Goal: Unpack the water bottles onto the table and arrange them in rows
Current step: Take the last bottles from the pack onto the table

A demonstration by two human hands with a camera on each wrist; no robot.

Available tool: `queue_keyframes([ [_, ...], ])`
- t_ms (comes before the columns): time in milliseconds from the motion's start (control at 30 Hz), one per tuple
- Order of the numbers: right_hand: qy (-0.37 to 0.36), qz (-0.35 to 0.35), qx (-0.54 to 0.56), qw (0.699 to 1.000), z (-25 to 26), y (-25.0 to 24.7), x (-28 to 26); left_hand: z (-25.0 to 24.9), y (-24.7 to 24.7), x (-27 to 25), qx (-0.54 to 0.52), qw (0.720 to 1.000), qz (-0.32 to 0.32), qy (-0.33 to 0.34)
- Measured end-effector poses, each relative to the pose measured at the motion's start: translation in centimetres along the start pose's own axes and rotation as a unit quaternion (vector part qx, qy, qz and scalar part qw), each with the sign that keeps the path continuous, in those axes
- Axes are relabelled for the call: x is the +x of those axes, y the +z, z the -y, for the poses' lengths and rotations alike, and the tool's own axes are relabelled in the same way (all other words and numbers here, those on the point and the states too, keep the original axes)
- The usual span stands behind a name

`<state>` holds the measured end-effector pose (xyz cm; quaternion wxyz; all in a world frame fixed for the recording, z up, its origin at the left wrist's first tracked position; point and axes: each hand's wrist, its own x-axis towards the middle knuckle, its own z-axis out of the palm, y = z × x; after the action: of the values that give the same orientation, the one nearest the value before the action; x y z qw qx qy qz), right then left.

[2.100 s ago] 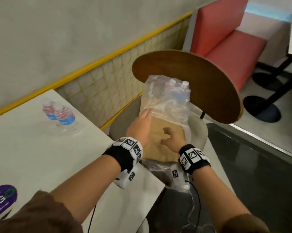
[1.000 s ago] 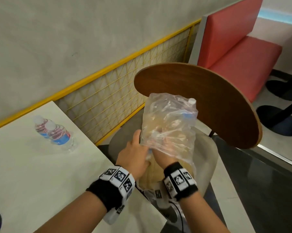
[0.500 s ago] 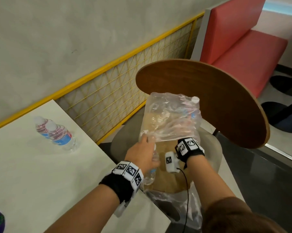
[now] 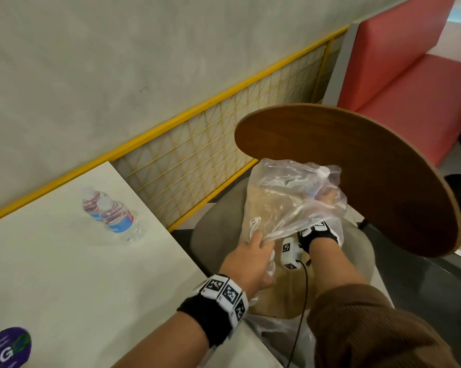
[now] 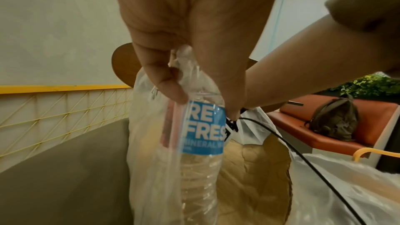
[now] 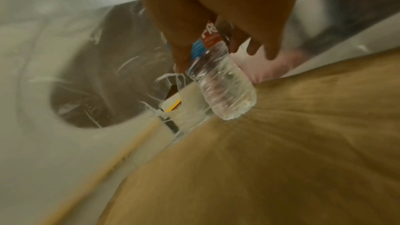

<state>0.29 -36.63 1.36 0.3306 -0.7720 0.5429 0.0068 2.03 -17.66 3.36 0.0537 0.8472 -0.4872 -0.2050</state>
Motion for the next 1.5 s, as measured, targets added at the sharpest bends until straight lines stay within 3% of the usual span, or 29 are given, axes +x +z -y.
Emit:
queue_keyframes([
  [33, 0.015, -0.003, 0.082, 0.997, 0.1, 0.1, -0.1, 0.2, 0.1, 0.0, 0.000, 1.000, -0.009, 0.001],
  [100, -0.003, -0.006, 0.065, 0.998, -1.0, 1.2, -0.5, 0.7, 0.2, -0.2, -0.003, 1.000, -0.014, -0.011],
  [200, -0.089, 0.010, -0.098, 0.991, -3.3, 3.4, -3.0, 1.6, 0.0, -0.2, -0.009, 0.999, -0.012, -0.045],
  [300, -0.016, 0.110, 0.039, 0.993, -3.8, 5.1, -6.3, 2.8, -0.6, 0.0, 0.042, 0.996, -0.052, -0.050],
  [333, -0.019, 0.105, 0.066, 0.992, -4.1, 5.6, -6.9, 3.4, -0.7, -0.1, 0.084, 0.994, -0.067, -0.033],
  [433, -0.027, 0.056, 0.185, 0.981, -5.9, 7.3, -9.6, 5.0, -0.3, -0.5, 0.165, 0.971, -0.156, 0.074],
  [500, -0.046, 0.074, 0.207, 0.975, -7.5, 8.0, -11.4, 5.7, 0.5, -1.4, 0.173, 0.933, -0.260, 0.178],
  [567, -0.079, 0.077, 0.227, 0.968, -8.4, 8.2, -13.1, 5.5, 0.5, -2.6, 0.151, 0.896, -0.346, 0.234],
  [667, -0.149, 0.066, 0.263, 0.951, -9.9, 8.1, -15.9, 5.1, -1.2, -5.7, 0.078, 0.864, -0.436, 0.239],
  [767, -0.210, 0.112, 0.324, 0.916, -10.6, 8.4, -18.9, 6.3, -3.2, -9.9, 0.005, 0.850, -0.483, 0.210],
  [867, -0.284, 0.159, 0.248, 0.912, -9.7, 9.5, -22.1, 8.1, -4.1, -14.3, -0.019, 0.872, -0.465, 0.154],
  [1000, -0.374, 0.264, 0.103, 0.883, -6.3, 12.9, -26.7, 11.5, -2.0, -18.4, 0.027, 0.920, -0.390, -0.036],
  [1100, -0.397, 0.353, 0.049, 0.845, -3.1, 15.9, -29.9, 14.6, 0.0, -21.2, 0.062, 0.936, -0.304, -0.170],
  [1200, -0.413, 0.390, 0.043, 0.822, 0.0, 18.8, -32.4, 16.9, 0.7, -23.9, 0.038, 0.937, -0.186, -0.292],
  [1267, -0.427, 0.390, 0.025, 0.815, 1.0, 20.4, -32.6, 17.9, 0.7, -24.8, 0.045, 0.933, -0.129, -0.332],
  [1333, -0.434, 0.365, -0.069, 0.821, 0.8, 21.4, -31.5, 18.6, 0.7, -26.1, 0.039, 0.929, -0.110, -0.352],
  [1400, -0.398, 0.299, -0.175, 0.850, -0.3, 21.3, -28.5, 19.2, 1.0, -27.2, 0.013, 0.927, -0.111, -0.358],
  [1500, -0.282, 0.170, -0.266, 0.906, -2.8, 19.2, -22.8, 18.9, 2.0, -28.2, -0.034, 0.927, -0.139, -0.348],
])
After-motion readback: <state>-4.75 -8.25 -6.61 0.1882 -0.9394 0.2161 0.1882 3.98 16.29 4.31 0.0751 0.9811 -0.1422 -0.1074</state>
